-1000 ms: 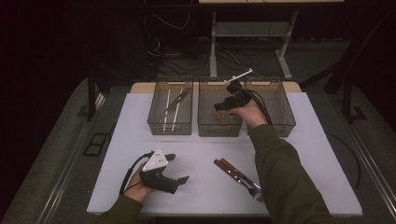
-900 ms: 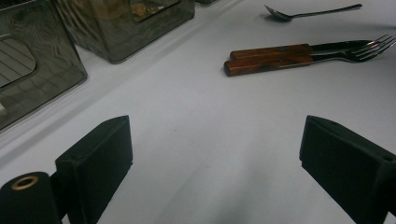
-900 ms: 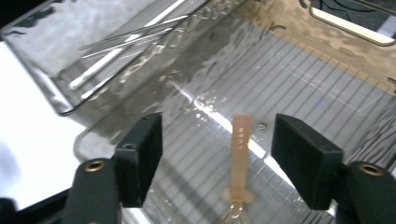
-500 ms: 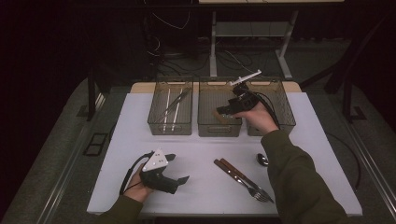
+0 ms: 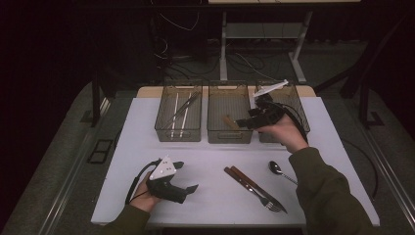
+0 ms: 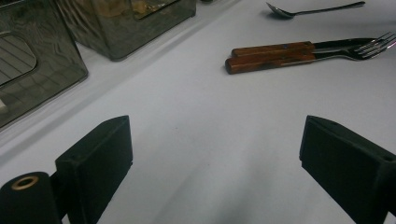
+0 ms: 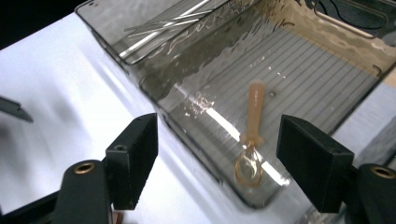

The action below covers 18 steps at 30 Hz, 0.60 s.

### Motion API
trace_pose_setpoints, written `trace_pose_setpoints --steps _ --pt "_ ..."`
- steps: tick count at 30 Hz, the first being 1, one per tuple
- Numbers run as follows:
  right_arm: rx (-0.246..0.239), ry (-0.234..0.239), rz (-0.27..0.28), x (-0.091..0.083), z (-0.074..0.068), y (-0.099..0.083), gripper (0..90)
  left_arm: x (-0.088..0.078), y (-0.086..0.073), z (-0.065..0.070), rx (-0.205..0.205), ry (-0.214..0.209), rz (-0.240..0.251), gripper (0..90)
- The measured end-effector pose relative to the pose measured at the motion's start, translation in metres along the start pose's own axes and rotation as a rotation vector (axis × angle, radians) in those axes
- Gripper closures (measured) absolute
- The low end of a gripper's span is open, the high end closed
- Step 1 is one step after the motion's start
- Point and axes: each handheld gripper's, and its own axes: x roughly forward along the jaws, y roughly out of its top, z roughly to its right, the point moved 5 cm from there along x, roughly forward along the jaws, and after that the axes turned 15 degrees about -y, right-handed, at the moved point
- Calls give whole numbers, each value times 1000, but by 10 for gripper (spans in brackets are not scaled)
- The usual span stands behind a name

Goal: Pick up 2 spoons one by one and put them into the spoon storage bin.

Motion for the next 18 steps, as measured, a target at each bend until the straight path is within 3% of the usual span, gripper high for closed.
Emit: trace_pose_setpoints --steps 5,11,14,18 --pt "-28 3 -19 -9 2 -17 288 0 0 0 -3 2 2 80" --pt "-21 -2 -26 -18 6 -39 320 0 -1 -1 1 5 -8 80" --pt "-11 1 -32 -22 9 -51 386 0 -1 -2 0 6 -9 80" --pt "-13 3 -44 -30 10 -69 540 0 -1 -1 1 7 -8 80"
